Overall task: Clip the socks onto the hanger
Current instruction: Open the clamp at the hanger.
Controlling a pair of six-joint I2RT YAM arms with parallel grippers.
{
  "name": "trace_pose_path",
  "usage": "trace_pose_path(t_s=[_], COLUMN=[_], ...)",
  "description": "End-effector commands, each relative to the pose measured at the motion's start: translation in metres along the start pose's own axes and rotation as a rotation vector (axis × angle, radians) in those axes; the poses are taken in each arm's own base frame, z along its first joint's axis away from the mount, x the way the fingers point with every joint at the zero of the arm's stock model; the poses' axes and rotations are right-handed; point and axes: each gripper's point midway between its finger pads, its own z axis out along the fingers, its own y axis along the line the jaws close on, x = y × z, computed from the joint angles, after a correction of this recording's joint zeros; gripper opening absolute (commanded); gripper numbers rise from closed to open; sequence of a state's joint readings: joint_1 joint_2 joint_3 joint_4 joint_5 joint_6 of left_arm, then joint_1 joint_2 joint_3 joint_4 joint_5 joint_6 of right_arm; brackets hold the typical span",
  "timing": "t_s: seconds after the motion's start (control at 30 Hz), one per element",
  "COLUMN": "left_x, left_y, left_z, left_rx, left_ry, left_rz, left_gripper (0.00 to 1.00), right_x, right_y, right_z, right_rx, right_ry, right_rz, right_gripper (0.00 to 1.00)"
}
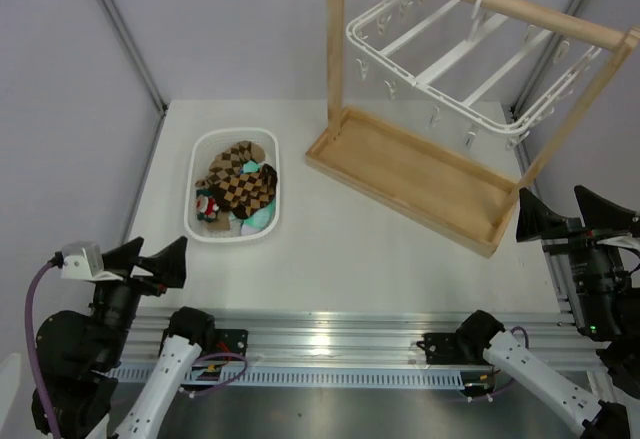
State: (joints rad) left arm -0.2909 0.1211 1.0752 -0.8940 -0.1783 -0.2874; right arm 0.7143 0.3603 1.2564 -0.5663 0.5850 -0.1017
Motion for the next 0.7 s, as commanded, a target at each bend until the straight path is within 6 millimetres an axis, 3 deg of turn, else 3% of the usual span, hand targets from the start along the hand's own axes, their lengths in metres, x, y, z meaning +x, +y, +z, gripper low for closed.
trace_pose_path(t_s=[0.0,0.13,0.3,0.53,0.57,0.67], left_x=[0.007,0.003,0.008,0.008,0.001,0.007], left_y=[-0.006,-0.013,-0.037,-0.09,-0.098,-0.119], left_z=[0.009,0.016,0.041,0.086,0.094,0.115], left_rx=[0.022,0.046,0.149,0.357,0.379,0.45], left_ry=[0.057,0.063,0.13,0.229,0.207,0.253], left_rz=[0.011,0.006,0.034,-0.023,-0.05,-0.104], left_gripper=[0.99,1.0,0.99,0.99,1.0,0.99], right_x=[0.01,0.023,0.049,0.073,0.069,0.071], right_y=[0.012,0.022,0.058,0.098,0.101,0.118], right_z=[0.008,0.011,0.022,0.05,0.053,0.063], right_rx=[-0.04,-0.07,-0.209,-0.297,-0.302,-0.33], right_ry=[0.04,0.083,0.185,0.297,0.295,0.322], right_rz=[-0.032,-0.028,-0.047,-0.053,-0.042,-0.003], right_gripper=[0.99,1.0,0.99,0.99,0.99,0.99])
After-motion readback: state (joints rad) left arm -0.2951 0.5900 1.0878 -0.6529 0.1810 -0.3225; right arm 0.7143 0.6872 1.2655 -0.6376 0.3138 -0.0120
